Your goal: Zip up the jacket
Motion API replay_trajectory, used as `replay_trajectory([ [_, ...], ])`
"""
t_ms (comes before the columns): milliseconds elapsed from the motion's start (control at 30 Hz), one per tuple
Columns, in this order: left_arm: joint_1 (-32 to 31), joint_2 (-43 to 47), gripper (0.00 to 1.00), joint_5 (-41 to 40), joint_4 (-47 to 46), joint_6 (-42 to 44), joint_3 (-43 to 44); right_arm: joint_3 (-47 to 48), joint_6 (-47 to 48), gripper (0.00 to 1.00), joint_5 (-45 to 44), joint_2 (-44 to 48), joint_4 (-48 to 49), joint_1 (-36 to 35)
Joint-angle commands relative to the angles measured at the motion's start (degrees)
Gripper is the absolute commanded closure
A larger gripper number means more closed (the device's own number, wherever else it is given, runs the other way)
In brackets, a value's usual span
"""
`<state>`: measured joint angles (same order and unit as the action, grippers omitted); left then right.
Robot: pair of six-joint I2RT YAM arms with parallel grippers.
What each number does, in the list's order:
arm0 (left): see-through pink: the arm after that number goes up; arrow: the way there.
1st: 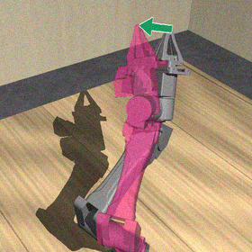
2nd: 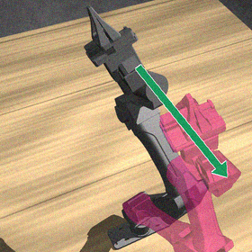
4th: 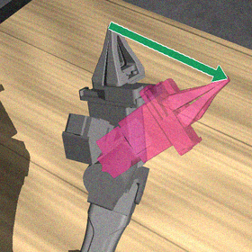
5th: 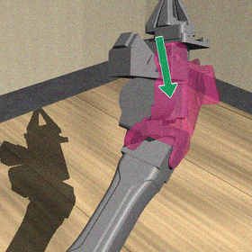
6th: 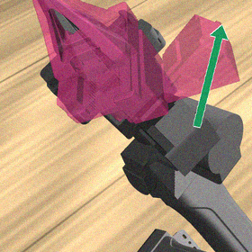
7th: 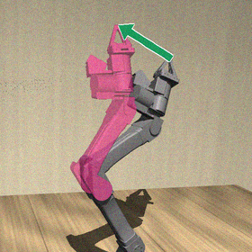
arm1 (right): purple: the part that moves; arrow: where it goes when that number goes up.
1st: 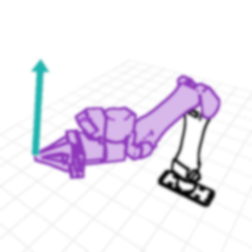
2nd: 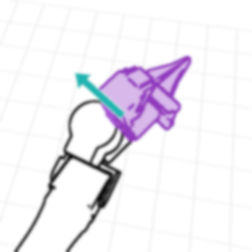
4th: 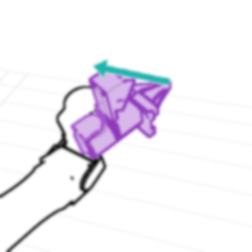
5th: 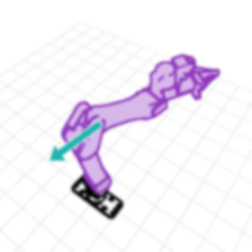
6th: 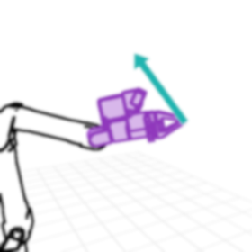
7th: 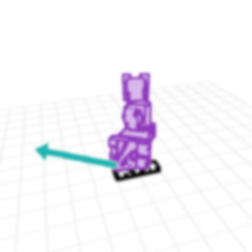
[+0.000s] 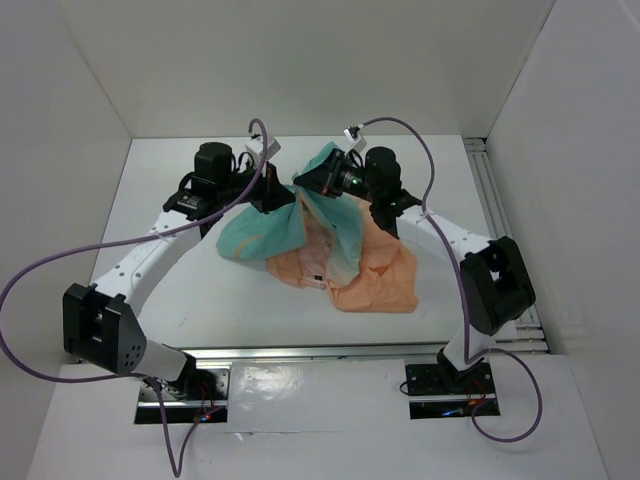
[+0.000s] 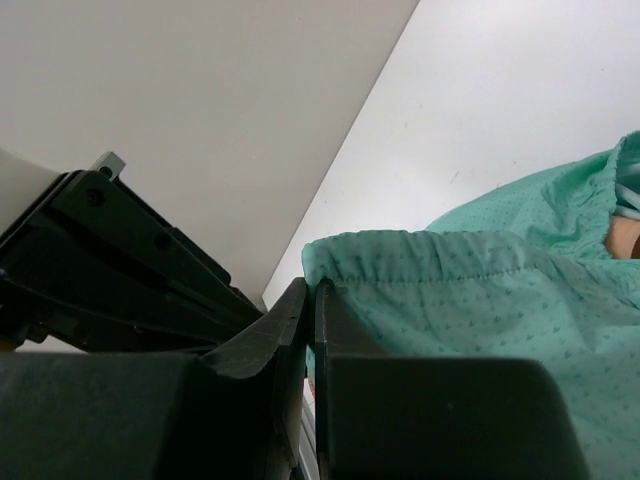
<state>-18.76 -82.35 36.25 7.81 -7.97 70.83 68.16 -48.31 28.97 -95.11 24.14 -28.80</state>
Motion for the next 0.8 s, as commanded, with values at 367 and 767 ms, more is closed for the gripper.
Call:
replay_trajectory([
  [367, -6.99, 5.18, 1.0, -3.73, 5.36, 0.14, -0.08, 4.43, 0.06, 1.0, -7.7, -0.43, 2.14, -0.47],
  [767, -8.13, 5.09, 1.0, -3.73, 6.51, -0.38, -2.45, 9.53, 2.88, 1.0, -12.18, -1.04, -1.9, 0.58],
])
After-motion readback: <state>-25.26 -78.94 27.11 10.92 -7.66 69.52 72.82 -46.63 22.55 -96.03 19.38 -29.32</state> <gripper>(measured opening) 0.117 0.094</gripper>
